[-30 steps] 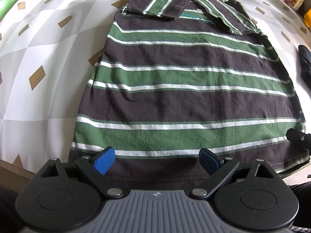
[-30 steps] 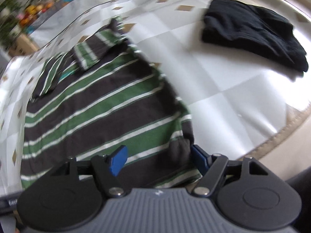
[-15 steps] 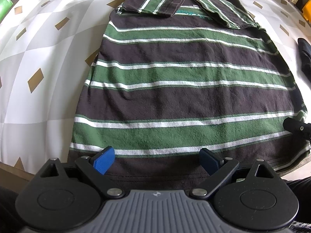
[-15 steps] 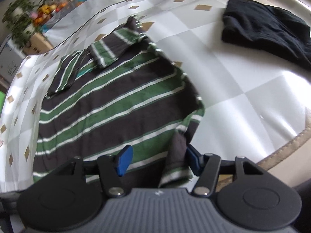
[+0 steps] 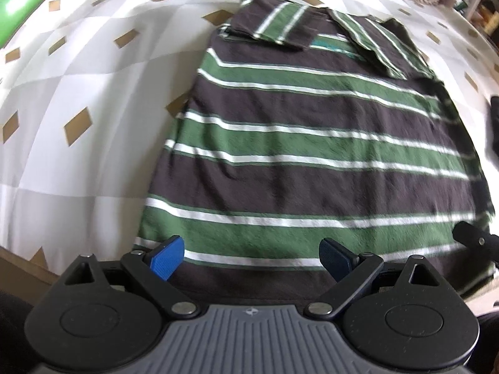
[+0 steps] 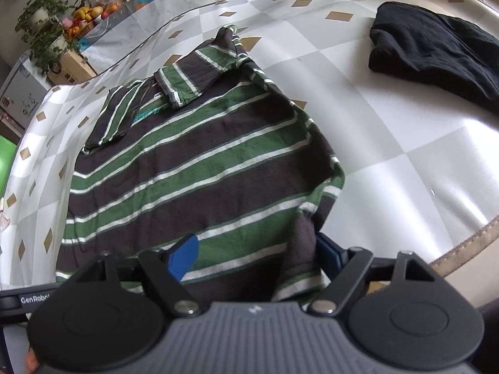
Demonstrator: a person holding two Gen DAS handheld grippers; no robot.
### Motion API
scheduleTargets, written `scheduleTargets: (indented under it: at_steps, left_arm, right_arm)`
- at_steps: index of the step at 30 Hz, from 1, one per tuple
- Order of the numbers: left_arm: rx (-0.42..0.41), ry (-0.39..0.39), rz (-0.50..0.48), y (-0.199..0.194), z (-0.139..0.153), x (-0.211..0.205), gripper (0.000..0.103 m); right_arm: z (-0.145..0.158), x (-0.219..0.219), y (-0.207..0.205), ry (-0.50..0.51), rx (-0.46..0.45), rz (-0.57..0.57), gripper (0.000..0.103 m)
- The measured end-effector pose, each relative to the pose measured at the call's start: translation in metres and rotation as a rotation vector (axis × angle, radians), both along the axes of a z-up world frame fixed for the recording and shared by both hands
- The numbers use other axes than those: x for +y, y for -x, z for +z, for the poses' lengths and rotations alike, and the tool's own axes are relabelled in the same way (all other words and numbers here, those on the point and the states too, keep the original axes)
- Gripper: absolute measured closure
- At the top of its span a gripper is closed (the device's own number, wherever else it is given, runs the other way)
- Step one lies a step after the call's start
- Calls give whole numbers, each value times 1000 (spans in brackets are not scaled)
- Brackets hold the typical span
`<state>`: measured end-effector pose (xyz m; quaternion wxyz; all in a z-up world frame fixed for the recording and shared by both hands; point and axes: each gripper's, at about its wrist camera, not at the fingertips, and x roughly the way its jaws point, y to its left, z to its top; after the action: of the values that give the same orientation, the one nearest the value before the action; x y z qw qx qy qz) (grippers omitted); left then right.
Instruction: Fold clothes
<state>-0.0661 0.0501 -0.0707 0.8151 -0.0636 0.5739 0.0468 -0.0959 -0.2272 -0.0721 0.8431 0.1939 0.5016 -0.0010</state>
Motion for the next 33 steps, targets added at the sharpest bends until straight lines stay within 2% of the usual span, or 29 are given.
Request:
scheduleTargets:
  at_steps: [1, 6, 12, 15, 20, 26, 33]
  left_arm:
    - [4, -1, 11, 0, -1, 2, 10]
    - [22, 9, 48, -1, -4, 8, 10]
    - [31, 17, 54, -1, -5, 9, 10]
    - [32, 13, 51, -1, -5, 8, 10]
    - [30, 15, 55, -1, -5, 8, 10]
    - [30, 9, 50, -2, -6, 7, 10]
    - [27, 22, 62, -2, -5, 9, 10]
  right_arm:
    - [0, 0, 0, 7, 1, -3, 29]
    - [2, -1, 0, 41, 1, -5, 67]
    - [1, -2, 0, 37, 10, 0, 89]
    - [2, 1, -1, 33, 5, 24, 93]
    - [14, 7, 2, -9, -56, 55, 94]
    - [30, 28, 3, -72, -126, 165, 94]
    - [38, 66, 1, -116, -148, 315, 94]
